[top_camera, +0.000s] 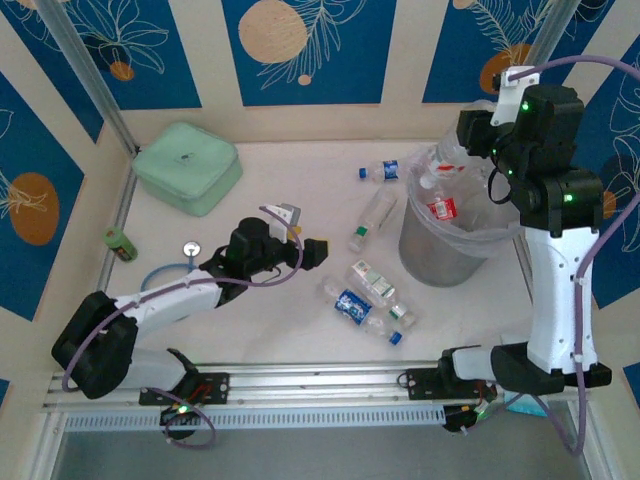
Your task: Put the plastic bottles in the bin
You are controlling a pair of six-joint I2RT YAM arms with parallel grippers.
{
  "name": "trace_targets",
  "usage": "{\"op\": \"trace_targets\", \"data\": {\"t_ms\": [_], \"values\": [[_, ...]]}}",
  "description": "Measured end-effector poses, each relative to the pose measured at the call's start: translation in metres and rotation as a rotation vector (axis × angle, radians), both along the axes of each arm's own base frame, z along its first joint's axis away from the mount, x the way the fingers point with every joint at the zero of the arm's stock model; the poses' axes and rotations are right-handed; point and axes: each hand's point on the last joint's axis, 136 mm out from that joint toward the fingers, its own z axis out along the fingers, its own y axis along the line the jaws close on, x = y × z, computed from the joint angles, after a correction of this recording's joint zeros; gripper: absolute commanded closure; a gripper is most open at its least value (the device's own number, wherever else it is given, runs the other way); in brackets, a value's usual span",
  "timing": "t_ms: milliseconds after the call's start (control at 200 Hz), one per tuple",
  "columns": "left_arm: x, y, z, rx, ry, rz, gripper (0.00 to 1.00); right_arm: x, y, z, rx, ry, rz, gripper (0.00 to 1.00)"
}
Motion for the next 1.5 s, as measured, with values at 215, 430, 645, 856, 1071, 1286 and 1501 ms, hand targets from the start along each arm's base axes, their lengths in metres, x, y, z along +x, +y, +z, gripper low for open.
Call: {"op": "trace_targets", "data": {"t_ms": [215, 430, 645, 856, 1071, 1286, 1501], "values": [[0.003, -0.003, -0.011, 0.003, 0.028, 0.004, 0.0, 0.009, -0.016, -0.044, -0.008, 0.151, -0.046, 0.95], [0.004, -0.007, -0.029, 0.018, 0.068, -0.007, 0.0, 0.019, -0.012, -0.111, -0.007, 0.355, -0.031, 0.95], [0.007, -0.013, -0.029, 0.0, 0.073, -0.013, 0.0, 0.021, -0.01, -0.188, 0.009, 0.56, -0.036, 0.95], [0.012, -0.019, -0.027, -0.021, 0.073, -0.024, 0.0, 0.026, -0.014, -0.227, 0.034, 0.621, -0.065, 0.89], [0.012, -0.023, -0.027, -0.032, 0.08, -0.037, 0.0, 0.033, -0.011, -0.235, 0.087, 0.608, -0.057, 0.76], [0.011, -0.023, -0.027, -0.035, 0.087, -0.035, 0.0, 0.025, 0.0, -0.229, 0.195, 0.628, -0.023, 0.21], [0.01, -0.024, -0.027, -0.038, 0.091, -0.041, 0.0, 0.016, 0.005, -0.187, 0.244, 0.58, -0.011, 0.12]]}}
